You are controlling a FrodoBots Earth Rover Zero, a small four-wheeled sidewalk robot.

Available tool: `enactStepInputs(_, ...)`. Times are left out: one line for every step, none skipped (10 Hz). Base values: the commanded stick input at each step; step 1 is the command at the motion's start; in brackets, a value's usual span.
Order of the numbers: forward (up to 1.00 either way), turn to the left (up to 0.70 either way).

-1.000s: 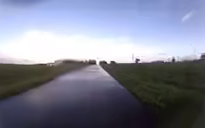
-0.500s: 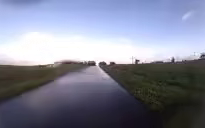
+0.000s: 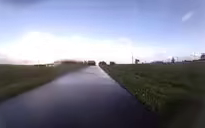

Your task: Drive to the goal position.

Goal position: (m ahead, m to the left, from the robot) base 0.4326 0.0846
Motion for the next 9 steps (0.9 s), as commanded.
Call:
enactStepInputs(0.45, 0.00)
enactStepInputs(0.45, 0.00)
enactStepInputs(0.45, 0.00)
enactStepInputs(0.45, 0.00)
enactStepInputs(0.45, 0.00)
enactStepInputs(0.45, 0.00)
enactStepInputs(0.45, 0.00)
enactStepInputs(0.45, 0.00)
enactStepInputs(0.45, 0.00)
